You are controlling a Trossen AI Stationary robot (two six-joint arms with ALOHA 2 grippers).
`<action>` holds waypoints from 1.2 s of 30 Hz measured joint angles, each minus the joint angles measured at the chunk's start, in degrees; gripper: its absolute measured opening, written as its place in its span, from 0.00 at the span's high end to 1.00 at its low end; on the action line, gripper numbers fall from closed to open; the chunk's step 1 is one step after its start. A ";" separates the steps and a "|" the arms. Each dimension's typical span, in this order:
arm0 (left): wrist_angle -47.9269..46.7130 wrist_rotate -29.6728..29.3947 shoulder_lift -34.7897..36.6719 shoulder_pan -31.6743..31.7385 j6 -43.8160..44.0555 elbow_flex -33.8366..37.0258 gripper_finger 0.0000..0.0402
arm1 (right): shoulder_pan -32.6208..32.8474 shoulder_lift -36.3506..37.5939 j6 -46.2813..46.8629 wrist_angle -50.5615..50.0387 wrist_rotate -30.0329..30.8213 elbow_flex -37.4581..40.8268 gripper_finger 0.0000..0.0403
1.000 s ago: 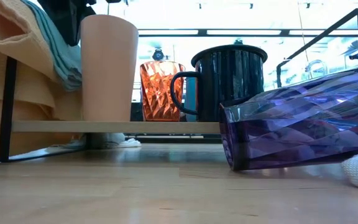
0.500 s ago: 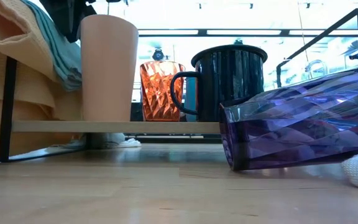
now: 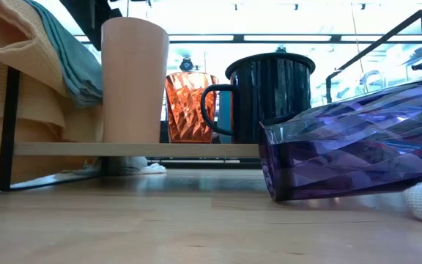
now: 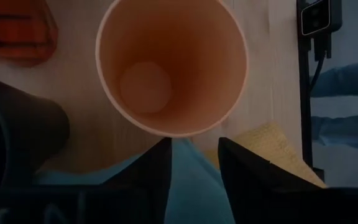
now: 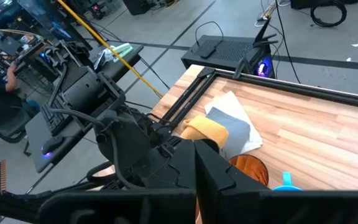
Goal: Stack small to large cups/mugs on shelf
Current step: Put the light orange cup on the shelf
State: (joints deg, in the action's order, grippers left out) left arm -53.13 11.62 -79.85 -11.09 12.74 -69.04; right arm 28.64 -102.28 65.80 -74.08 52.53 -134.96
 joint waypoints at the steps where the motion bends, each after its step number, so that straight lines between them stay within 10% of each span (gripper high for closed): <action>1: 0.00 -0.21 0.00 0.02 0.11 0.00 0.64 | 0.00 0.00 0.00 0.00 0.00 0.00 1.00; 36: 8.10 -0.03 -7.45 0.00 3.20 -0.02 0.59 | 0.04 0.00 -0.44 1.51 -0.02 0.00 1.00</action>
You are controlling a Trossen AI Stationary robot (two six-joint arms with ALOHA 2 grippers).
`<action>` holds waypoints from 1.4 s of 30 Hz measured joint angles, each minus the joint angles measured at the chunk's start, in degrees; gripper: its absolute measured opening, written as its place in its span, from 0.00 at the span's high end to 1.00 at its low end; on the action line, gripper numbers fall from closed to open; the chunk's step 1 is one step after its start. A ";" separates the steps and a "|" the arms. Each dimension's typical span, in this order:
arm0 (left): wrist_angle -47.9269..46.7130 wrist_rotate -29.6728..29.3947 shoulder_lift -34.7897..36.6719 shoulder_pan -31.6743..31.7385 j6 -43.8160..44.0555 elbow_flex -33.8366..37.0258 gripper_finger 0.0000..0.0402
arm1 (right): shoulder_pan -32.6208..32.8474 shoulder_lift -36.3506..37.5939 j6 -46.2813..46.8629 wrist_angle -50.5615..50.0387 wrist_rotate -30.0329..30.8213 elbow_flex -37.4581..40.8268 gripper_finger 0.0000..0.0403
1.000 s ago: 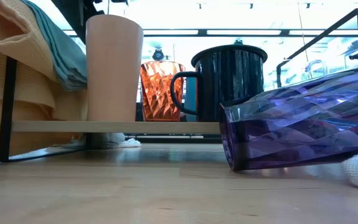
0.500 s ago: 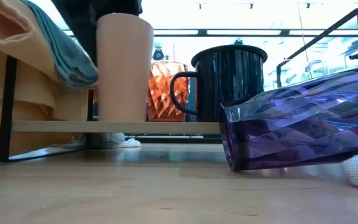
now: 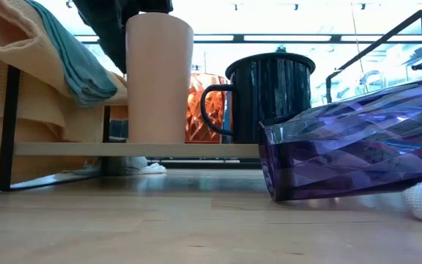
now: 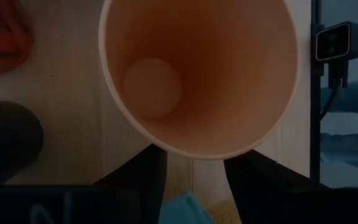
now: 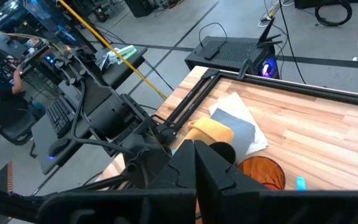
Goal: Stack small to large cups/mugs on shelf
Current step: Put the light orange cup on the shelf
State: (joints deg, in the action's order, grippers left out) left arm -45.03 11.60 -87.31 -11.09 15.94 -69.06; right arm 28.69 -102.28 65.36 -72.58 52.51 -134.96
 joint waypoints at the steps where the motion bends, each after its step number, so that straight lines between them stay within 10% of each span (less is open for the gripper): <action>1: 0.32 0.00 0.01 0.00 0.16 0.00 0.59 | 0.00 0.00 0.00 0.00 0.00 0.00 1.00; 42: 1.65 3.69 0.10 -0.47 0.43 0.02 0.63 | 1.10 0.00 0.43 -0.03 -0.04 0.00 1.00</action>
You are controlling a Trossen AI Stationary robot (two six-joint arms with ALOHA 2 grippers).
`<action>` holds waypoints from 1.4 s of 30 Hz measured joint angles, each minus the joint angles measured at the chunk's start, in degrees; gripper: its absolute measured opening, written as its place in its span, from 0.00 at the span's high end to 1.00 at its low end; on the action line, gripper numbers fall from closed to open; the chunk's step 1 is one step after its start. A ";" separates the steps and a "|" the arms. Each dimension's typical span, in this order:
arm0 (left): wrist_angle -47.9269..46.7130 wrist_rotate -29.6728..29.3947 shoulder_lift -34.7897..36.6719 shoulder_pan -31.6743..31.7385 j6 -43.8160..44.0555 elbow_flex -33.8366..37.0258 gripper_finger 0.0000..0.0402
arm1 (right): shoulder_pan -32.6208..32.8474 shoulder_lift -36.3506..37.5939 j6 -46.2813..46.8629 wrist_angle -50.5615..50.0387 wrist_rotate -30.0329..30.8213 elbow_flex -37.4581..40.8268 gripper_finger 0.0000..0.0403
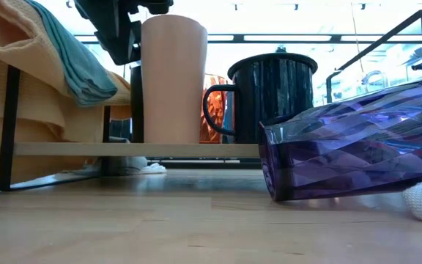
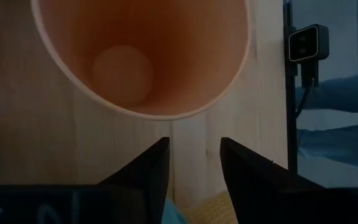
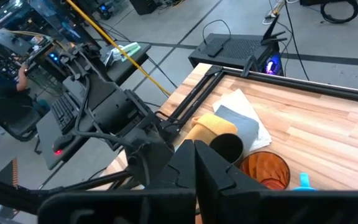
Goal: Stack small to large cups/mugs on shelf
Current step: Put the light orange cup on the shelf, then put the violet cup on the shelf
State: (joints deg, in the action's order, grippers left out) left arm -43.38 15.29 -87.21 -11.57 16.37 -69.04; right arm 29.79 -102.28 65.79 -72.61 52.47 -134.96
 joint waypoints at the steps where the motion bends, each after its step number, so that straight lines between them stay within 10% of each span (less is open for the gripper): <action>1: -0.04 -0.01 0.34 -0.15 0.06 0.04 0.63 | 0.01 0.00 0.00 0.00 0.00 0.00 1.00; 12: 0.82 -1.95 10.35 -1.07 -3.36 -5.42 0.65 | 0.01 0.00 0.12 -0.38 0.00 0.00 1.00; 23: 21.69 -4.48 19.19 -4.75 -15.27 -9.84 0.70 | 6.80 -2.65 3.60 -2.23 -2.70 1.27 1.00; 42: 18.45 -5.41 20.47 -3.99 -16.16 -9.77 0.73 | 18.59 -8.52 37.70 -10.06 -41.88 16.63 0.83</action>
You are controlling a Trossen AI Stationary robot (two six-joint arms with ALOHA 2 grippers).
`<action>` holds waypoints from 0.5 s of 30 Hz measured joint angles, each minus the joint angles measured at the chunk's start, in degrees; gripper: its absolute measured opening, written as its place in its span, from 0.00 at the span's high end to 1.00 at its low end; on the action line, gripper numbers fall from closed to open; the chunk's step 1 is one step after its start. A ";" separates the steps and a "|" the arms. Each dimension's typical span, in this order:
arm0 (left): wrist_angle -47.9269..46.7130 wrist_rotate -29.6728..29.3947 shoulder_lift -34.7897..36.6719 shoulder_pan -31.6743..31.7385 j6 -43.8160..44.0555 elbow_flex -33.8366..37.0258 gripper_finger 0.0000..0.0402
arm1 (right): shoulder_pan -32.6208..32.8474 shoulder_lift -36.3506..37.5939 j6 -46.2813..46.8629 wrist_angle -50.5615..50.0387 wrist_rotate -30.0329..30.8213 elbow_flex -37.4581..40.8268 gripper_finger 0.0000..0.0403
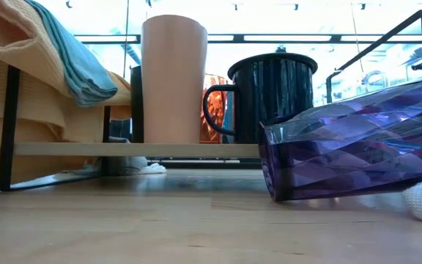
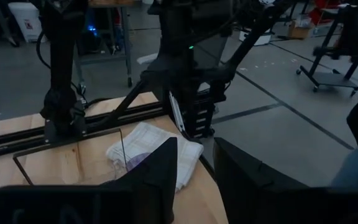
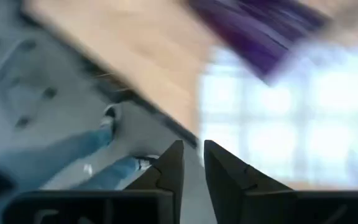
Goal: Stack small to large cups/mugs on shelf
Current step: Put the violet cup on the shelf
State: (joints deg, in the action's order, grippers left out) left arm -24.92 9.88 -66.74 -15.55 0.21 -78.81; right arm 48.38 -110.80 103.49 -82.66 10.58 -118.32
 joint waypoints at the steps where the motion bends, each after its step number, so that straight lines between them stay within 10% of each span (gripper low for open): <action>1: -0.17 -0.01 0.00 0.00 0.05 0.00 0.72 | 0.58 0.08 5.01 -2.11 -0.89 0.58 0.82; 15: -1.96 0.02 0.00 -0.04 0.63 0.00 0.72 | 2.08 0.26 20.72 3.97 -2.87 13.82 0.78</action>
State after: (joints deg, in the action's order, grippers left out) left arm -26.88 9.90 -66.74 -15.59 0.84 -78.81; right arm 50.46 -110.54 124.21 -78.69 7.71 -104.51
